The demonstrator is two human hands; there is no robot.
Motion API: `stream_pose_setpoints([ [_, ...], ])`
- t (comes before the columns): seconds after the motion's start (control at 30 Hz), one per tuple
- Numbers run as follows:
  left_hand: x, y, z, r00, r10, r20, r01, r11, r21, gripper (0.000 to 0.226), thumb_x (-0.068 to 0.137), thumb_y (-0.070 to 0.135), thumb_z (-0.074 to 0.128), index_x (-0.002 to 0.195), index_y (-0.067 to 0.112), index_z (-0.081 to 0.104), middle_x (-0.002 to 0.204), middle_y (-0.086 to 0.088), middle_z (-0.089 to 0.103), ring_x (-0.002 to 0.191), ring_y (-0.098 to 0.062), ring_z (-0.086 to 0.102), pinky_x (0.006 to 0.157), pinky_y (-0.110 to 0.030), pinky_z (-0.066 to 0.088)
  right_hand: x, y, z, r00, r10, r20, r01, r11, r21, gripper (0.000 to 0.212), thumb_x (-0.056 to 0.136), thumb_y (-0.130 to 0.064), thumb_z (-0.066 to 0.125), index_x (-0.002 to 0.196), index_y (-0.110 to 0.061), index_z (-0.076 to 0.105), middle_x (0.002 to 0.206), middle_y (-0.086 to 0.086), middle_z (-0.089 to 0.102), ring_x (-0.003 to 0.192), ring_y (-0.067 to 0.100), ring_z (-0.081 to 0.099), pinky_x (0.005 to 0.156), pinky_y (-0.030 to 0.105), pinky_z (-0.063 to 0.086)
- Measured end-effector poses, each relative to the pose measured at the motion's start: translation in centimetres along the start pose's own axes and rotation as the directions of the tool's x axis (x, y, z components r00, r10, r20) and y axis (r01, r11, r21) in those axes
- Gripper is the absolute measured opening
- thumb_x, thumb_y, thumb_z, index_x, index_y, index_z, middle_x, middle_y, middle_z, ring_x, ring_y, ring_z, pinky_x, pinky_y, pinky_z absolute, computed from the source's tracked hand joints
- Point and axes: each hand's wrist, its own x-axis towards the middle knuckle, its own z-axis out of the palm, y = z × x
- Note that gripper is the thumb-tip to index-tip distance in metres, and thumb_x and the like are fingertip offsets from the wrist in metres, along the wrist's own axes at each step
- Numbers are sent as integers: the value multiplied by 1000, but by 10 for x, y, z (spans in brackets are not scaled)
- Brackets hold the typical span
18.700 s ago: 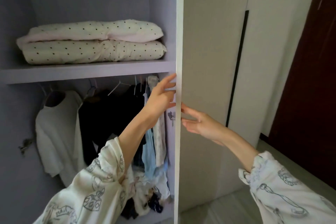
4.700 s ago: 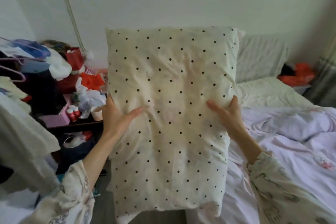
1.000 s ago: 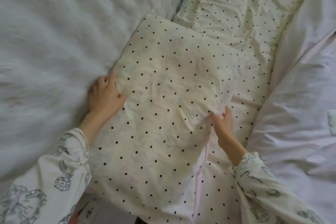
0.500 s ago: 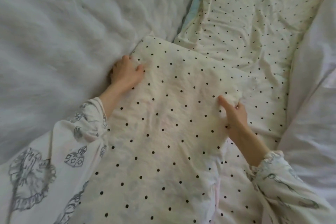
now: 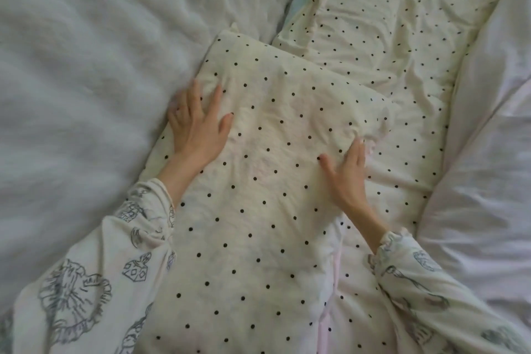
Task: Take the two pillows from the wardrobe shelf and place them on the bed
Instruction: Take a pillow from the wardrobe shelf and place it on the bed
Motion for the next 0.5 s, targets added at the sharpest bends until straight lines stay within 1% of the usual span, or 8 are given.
stream_pose_setpoints([
  [0.03,-15,-4,2,999,40,6,-40,999,34,58,93,47,33,147,32,15,158,-14,4,142,-38,8,111,-61,8,-14,0,5,1000,-24,12,25,997,-70,83,90,-41,54,150,-16,4,159,10,-4,146,23,-5,117,42,6],
  [0.1,-47,-15,4,996,72,47,-75,994,73,58,93,50,31,147,35,14,159,-11,3,144,-36,6,110,-64,4,-45,2,16,996,-67,51,75,982,-174,82,89,-45,55,150,-24,5,158,9,-14,145,26,-14,115,46,3],
  [0.2,-93,-38,-1,992,46,119,-58,994,96,61,92,51,34,146,38,11,159,-7,3,145,-33,5,110,-65,7,-94,10,29,986,-88,144,129,942,-310,76,87,-48,55,148,-31,12,158,8,-16,143,33,-17,111,60,10],
  [0.3,-137,-62,-9,987,44,152,-62,991,116,61,92,51,36,147,37,14,159,-9,7,144,-34,8,112,-60,12,-144,19,41,975,-55,217,131,927,-351,78,85,-50,56,147,-35,10,157,6,-18,143,32,-18,110,64,15],
  [0.37,-162,-77,-14,986,34,165,-44,997,61,62,92,50,39,147,35,16,159,-9,6,145,-32,6,114,-55,12,-172,25,50,966,-25,256,121,923,-366,80,85,-52,55,147,-38,7,157,4,-21,142,33,-20,108,66,18],
  [0.47,-198,-92,-17,980,-79,181,97,991,-95,65,91,50,41,147,34,14,159,-10,2,145,-30,4,116,-50,10,-207,31,61,948,-10,317,154,889,-431,79,84,-55,53,146,-39,7,156,4,-24,141,34,-23,107,68,15],
  [0.5,-212,-94,-16,976,-113,185,136,984,-112,67,90,52,41,147,35,12,159,-10,1,145,-30,3,116,-50,8,-216,32,63,942,-15,336,175,876,-450,78,85,-56,52,146,-39,7,156,4,-24,141,34,-24,107,68,13],
])
